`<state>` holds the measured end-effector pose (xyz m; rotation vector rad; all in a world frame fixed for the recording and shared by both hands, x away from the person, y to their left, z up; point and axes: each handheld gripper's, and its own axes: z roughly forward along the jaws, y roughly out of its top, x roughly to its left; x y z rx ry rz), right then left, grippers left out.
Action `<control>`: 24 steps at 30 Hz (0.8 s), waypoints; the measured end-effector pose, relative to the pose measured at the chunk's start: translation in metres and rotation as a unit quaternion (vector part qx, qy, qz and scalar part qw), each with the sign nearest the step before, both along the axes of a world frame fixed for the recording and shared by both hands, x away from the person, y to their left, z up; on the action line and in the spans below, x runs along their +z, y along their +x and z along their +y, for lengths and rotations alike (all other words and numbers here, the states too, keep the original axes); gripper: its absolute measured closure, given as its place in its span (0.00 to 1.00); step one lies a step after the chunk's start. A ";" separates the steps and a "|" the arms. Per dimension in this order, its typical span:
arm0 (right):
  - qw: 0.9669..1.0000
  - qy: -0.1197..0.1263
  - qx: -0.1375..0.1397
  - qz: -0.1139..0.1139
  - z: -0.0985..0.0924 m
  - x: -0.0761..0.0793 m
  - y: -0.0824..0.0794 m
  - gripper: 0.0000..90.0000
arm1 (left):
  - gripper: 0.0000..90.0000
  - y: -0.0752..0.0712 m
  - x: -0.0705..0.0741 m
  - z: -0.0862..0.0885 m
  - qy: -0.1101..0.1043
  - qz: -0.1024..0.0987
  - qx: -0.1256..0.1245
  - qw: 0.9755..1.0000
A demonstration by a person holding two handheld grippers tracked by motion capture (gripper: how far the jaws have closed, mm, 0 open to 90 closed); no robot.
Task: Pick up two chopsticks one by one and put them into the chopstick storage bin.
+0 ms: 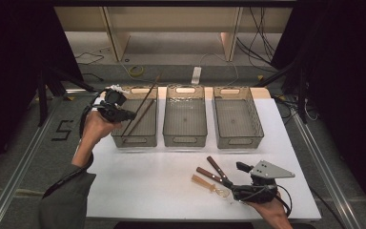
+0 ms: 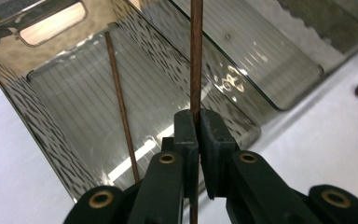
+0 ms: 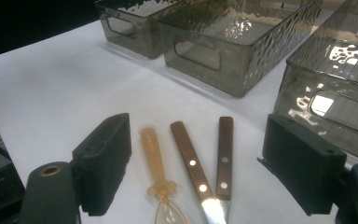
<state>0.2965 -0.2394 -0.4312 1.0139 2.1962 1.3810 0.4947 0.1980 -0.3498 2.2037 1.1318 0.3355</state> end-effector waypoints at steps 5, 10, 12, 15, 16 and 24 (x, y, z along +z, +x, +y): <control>1.000 0.001 0.000 0.002 0.000 0.000 0.000 0.27 | 0.95 0.012 -0.004 0.005 0.001 0.006 0.018 1.000; 1.000 -0.001 0.001 0.001 0.000 0.000 0.000 0.27 | 0.95 0.020 -0.008 0.009 -0.003 0.008 0.031 0.999; 1.000 -0.001 0.000 0.002 0.000 0.000 0.000 0.27 | 0.95 0.023 -0.011 0.009 -0.003 0.007 0.036 0.999; 1.000 0.001 0.001 0.001 0.000 0.000 0.000 0.27 | 0.95 0.026 -0.014 0.009 -0.006 0.011 0.037 0.999; 1.000 0.002 0.000 0.002 0.000 0.000 0.000 0.27 | 0.95 0.027 -0.014 0.008 -0.001 0.011 0.037 0.999; 1.000 0.000 0.002 0.001 0.000 0.000 0.000 0.27 | 0.95 0.032 -0.025 0.007 0.008 0.020 0.049 0.999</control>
